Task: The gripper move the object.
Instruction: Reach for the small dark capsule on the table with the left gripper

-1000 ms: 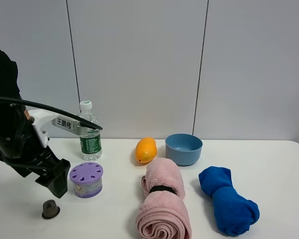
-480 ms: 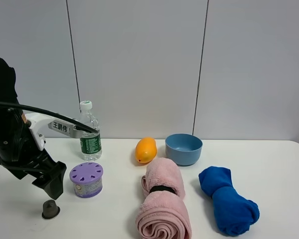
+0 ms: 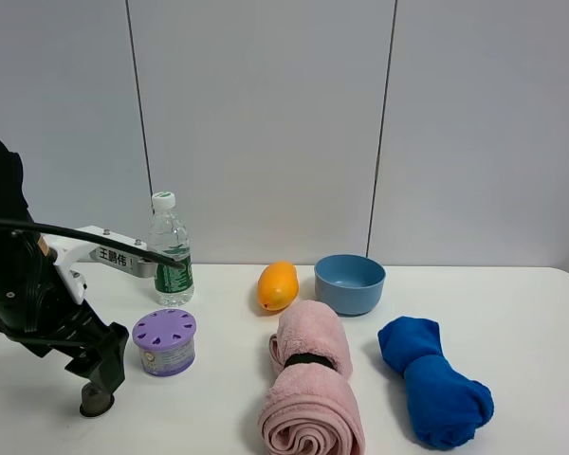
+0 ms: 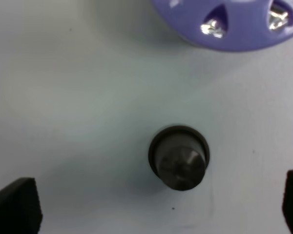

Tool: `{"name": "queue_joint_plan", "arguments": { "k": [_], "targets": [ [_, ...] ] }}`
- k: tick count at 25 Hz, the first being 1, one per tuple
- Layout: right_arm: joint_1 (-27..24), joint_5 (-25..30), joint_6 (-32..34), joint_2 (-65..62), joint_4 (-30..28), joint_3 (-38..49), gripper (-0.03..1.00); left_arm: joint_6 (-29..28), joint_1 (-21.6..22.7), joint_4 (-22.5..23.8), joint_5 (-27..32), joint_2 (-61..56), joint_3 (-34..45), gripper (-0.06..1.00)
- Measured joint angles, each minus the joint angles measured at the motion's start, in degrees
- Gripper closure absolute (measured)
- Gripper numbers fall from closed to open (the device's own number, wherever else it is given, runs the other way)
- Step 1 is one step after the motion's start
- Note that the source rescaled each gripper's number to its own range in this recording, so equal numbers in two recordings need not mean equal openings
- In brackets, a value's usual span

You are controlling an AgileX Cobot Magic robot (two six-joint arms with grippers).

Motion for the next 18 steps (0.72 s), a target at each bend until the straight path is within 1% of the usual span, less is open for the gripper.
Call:
{"name": "queue_joint_plan", "arguments": {
  "k": [8, 15, 18],
  "targets": [
    [0.00, 0.00, 0.00, 0.00, 0.00, 0.00, -0.03, 0.00, 0.00, -0.04, -0.18, 3.41, 0.00, -0.06],
    [0.00, 0.00, 0.00, 0.00, 0.00, 0.00, -0.03, 0.00, 0.05, -0.04, -3.96, 5.17, 0.00, -0.06],
    [0.00, 0.00, 0.00, 0.00, 0.00, 0.00, -0.03, 0.00, 0.11, -0.04, -4.36, 5.36, 0.04, -0.06]
  ]
}}
